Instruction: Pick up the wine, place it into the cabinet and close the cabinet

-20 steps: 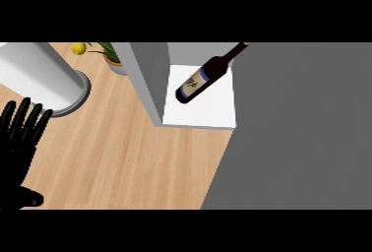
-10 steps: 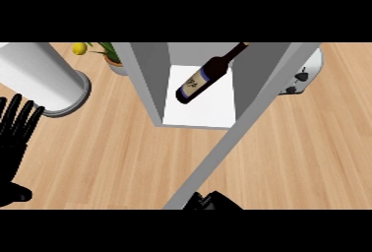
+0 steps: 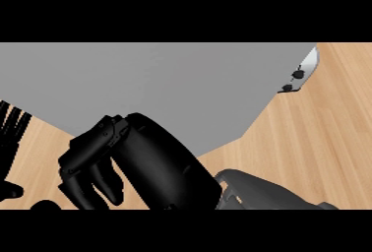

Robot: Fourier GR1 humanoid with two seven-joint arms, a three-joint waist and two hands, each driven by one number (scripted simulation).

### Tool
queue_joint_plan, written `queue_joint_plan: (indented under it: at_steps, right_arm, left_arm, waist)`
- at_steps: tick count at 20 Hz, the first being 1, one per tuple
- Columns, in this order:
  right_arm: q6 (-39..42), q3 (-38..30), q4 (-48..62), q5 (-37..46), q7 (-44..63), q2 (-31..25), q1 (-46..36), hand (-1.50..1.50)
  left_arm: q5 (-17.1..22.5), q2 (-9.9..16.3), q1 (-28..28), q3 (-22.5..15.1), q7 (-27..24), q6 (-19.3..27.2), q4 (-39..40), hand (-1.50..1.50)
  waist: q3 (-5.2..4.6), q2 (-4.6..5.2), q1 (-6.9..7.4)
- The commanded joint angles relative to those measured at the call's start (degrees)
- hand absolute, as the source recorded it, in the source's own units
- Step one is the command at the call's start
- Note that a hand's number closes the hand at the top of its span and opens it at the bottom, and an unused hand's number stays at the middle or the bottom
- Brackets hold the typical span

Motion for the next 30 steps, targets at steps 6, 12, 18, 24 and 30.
queue_joint_plan:
  at_steps: [6,12,18,24,30]
  right_arm:
    - [3.74,-8.58,16.11,-9.75,-9.21,0.93,-3.76,1.50]
    - [3.08,-9.33,25.24,-10.39,-15.25,0.94,-3.49,1.50]
    - [12.63,-14.94,28.17,-8.14,-19.77,-1.59,0.23,1.50]
    - [16.36,-19.68,34.13,-9.03,-20.98,-4.18,-4.02,1.50]
    - [17.86,-20.49,38.12,-7.23,-24.56,-5.29,-4.47,1.50]
  left_arm:
    - [-1.24,-1.46,0.93,1.61,2.17,0.84,-2.35,-1.50]
    - [-2.45,-1.63,0.50,4.43,0.32,-3.40,1.34,-1.50]
    - [-4.24,-2.62,0.64,5.19,0.55,-4.76,3.16,-1.50]
    - [-2.79,-2.49,-2.14,5.04,3.82,-2.67,2.06,-1.50]
    - [-3.03,-2.41,-1.36,5.42,3.22,-4.46,1.71,-1.50]
  waist:
    - [0.03,0.00,-0.61]
    - [-0.01,0.05,-0.66]
    - [-0.01,0.03,-1.29]
    - [-0.01,0.28,-1.22]
    - [-0.03,0.45,-0.60]
